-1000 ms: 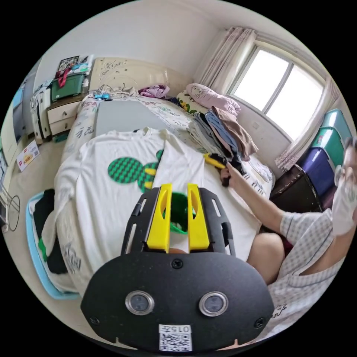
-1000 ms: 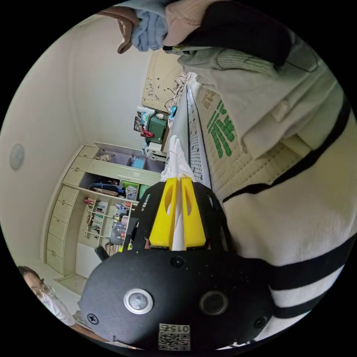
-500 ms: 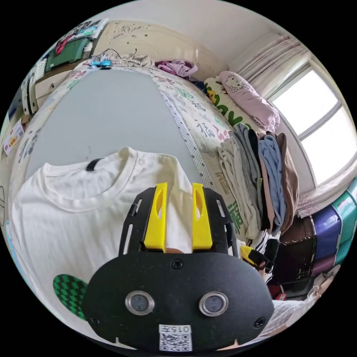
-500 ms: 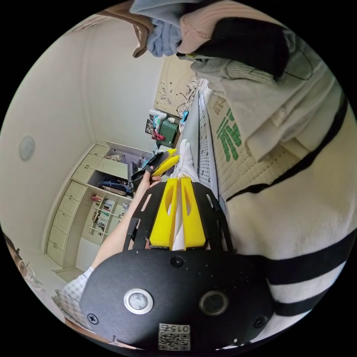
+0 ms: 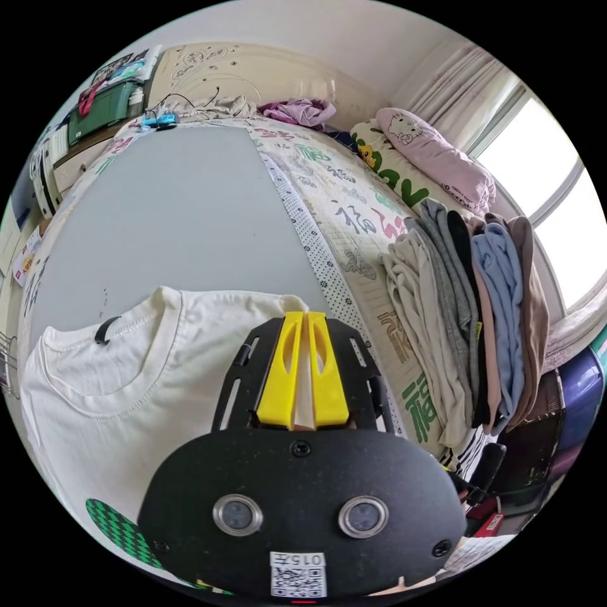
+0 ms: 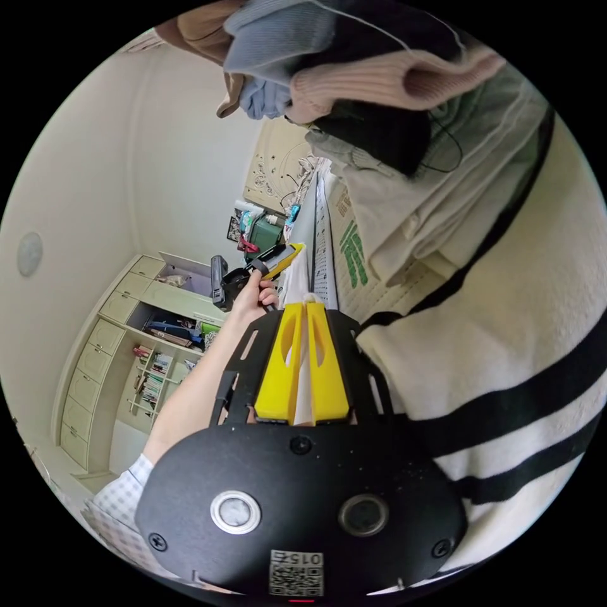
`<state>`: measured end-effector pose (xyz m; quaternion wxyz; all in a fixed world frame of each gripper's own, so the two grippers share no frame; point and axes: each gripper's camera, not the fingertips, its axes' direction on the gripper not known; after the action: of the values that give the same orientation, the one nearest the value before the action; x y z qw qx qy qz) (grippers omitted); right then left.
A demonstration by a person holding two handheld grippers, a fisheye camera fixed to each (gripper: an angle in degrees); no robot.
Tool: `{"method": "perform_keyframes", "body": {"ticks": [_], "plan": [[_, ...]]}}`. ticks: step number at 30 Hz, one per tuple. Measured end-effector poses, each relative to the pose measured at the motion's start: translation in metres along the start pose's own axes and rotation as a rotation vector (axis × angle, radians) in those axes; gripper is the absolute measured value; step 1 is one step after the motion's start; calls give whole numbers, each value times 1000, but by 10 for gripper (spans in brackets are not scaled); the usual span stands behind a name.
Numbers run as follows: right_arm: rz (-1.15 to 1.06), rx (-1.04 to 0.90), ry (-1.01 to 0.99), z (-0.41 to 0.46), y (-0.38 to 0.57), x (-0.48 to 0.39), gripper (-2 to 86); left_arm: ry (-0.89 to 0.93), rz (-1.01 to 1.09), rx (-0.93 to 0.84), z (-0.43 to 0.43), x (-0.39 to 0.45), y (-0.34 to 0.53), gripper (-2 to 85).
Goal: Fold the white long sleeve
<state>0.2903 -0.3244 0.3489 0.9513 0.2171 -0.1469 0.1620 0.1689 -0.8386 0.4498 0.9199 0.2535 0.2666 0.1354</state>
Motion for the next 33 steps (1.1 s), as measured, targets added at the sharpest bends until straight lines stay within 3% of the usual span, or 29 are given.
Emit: {"method": "perform_keyframes", "body": {"ticks": [17,25,33], "plan": [[22,31,23,6,23,-13,0,-109,75,-21,7,6,-17,22],[20,35,-3,7,30,-18,1,-72,92,18,-51,-25,-9,81],[6,42,-24,8,35,-23,3,66,245,54,-176,-56,134,87]]}}
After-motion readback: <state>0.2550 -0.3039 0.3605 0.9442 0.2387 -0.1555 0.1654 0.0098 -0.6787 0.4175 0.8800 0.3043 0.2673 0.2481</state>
